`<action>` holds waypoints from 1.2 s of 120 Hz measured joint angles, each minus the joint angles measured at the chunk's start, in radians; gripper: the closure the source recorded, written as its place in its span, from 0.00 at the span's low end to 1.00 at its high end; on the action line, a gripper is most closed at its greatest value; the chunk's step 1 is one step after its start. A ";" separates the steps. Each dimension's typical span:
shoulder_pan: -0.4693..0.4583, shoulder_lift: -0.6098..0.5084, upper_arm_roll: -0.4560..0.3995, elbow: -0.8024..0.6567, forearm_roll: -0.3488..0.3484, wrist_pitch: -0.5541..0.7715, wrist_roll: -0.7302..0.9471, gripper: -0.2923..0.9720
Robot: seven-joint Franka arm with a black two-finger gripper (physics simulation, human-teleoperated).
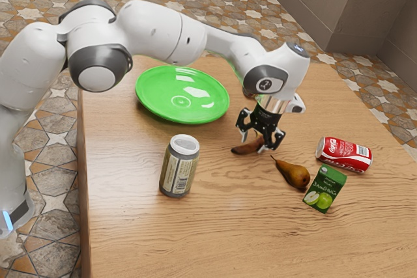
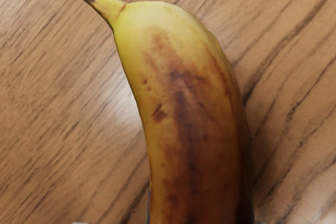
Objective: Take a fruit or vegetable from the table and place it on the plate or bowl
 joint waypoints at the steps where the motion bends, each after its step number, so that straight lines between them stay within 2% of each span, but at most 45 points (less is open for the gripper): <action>1: 0.000 0.000 0.000 0.000 0.000 0.000 0.000 0.48; 24: 0.003 0.000 0.001 0.001 0.001 0.000 0.012 0.62; 52: 0.002 -0.025 0.015 0.008 0.005 -0.013 0.030 0.65; 67: 0.000 -0.090 0.019 0.009 0.012 -0.031 0.037 0.66; 75: -0.001 -0.160 0.049 0.009 0.020 -0.052 0.040 0.65; 85: -0.002 -0.225 0.132 0.010 0.029 -0.086 0.047 0.66; 100: 0.002 -0.254 0.241 0.003 0.047 -0.145 0.057 0.67; 121: -0.001 -0.339 0.306 -0.126 0.089 -0.176 0.068 0.70; 144: -0.004 -0.346 0.327 -0.154 0.102 -0.178 0.080 0.70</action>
